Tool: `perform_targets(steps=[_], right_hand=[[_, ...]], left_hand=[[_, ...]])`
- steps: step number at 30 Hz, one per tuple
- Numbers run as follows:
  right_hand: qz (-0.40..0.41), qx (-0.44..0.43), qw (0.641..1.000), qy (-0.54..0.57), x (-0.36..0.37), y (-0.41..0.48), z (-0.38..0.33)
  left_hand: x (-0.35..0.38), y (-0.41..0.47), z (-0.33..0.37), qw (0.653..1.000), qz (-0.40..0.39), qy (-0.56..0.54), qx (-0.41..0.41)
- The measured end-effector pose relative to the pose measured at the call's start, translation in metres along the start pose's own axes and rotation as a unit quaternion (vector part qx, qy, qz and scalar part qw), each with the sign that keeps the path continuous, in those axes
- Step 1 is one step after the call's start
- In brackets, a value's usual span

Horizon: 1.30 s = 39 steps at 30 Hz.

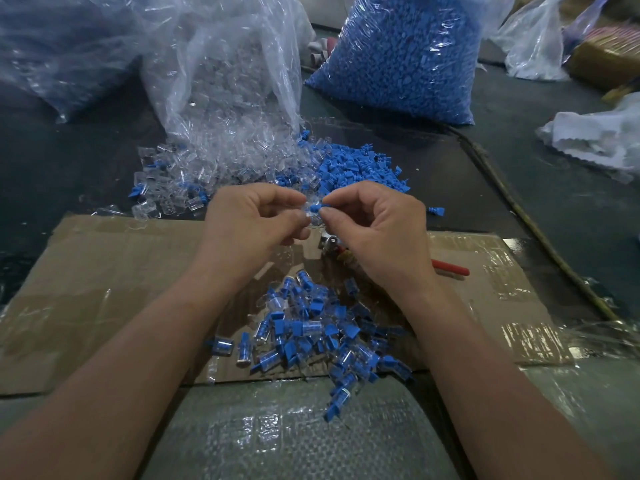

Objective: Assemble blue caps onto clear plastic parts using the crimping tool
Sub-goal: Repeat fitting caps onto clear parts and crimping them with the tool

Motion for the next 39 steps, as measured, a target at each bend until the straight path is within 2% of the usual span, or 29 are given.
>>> perform_targets(steps=[10,20,30,39], right_hand=[[0.004,-0.041,0.999,-0.035,0.0023,-0.0007,-0.0004],[-0.027,-0.098,0.993,-0.053,-0.0026,0.0012,-0.0016],[-0.086,-0.086,0.992,-0.011,-0.0011,0.0016,0.0018],[-0.065,-0.069,0.995,0.041,-0.0057,0.002,0.0054]], left_hand=[[0.0028,-0.0041,0.004,0.998,-0.037,-0.036,0.02],[-0.0004,-0.0037,0.0041,0.99,-0.064,-0.119,-0.03],[0.0001,-0.0005,0.0025,0.99,-0.063,-0.119,-0.048],[-0.0018,0.0,0.0015,0.977,-0.114,-0.165,-0.065]])
Point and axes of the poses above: each hand's wrist, its own y-axis towards the middle knuckle, its own x-axis out of the palm, z = x × y, the point moved 2 cm from there along y, towards the middle knuckle
